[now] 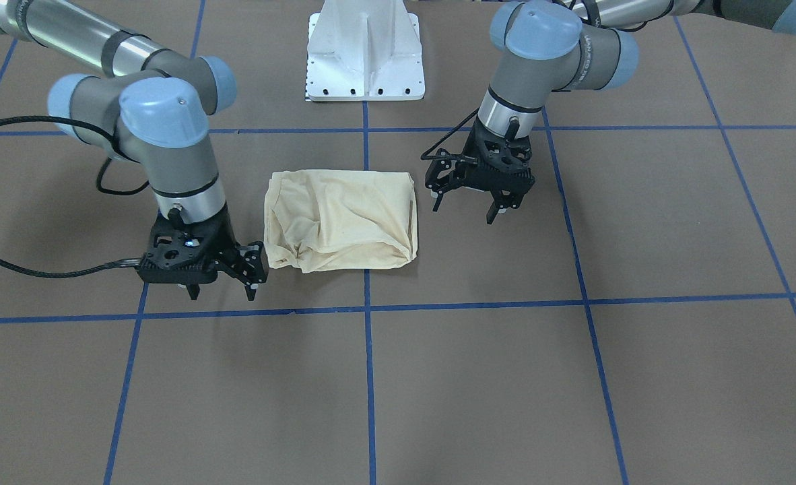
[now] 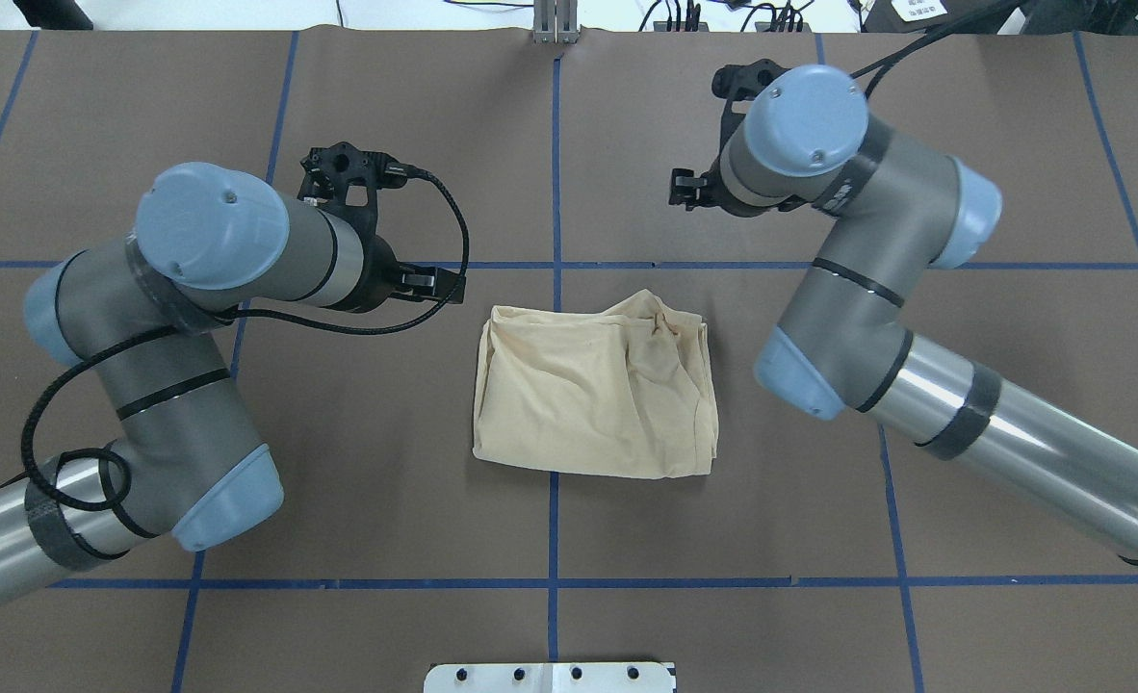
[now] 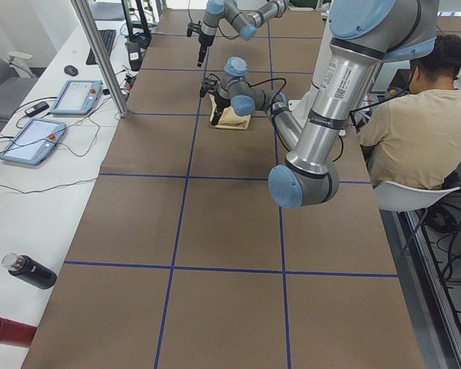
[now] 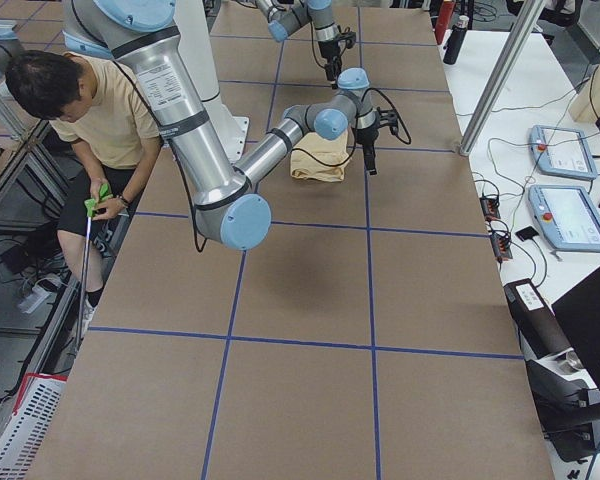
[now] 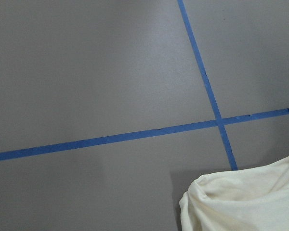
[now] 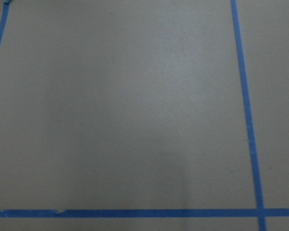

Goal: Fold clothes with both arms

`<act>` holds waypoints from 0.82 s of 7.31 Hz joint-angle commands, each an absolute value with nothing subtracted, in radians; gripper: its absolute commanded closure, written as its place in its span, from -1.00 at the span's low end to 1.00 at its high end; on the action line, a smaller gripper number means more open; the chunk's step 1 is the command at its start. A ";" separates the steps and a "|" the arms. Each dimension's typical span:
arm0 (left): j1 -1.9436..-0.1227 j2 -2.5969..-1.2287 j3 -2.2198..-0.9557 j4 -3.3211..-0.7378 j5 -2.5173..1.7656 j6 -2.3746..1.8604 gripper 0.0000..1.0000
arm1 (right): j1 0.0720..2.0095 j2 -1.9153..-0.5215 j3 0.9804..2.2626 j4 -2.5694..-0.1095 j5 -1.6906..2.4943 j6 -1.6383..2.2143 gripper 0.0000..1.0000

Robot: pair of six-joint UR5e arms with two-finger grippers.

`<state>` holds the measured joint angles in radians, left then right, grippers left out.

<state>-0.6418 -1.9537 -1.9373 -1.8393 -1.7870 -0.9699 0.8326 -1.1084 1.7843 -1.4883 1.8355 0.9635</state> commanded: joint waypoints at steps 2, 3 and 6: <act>-0.799 -1.756 -2.113 -1.724 -1.796 -0.665 -1.00 | 1.079 -1.407 1.937 -1.500 2.035 0.566 -1.00; -0.910 -1.682 -2.140 -1.724 -1.881 -0.521 -1.00 | 1.203 -1.475 1.930 -1.509 2.145 0.396 -1.00; -1.320 -1.507 -2.126 -1.723 -2.084 -0.088 -1.00 | 1.495 -1.749 1.925 -1.516 2.261 -0.063 -1.00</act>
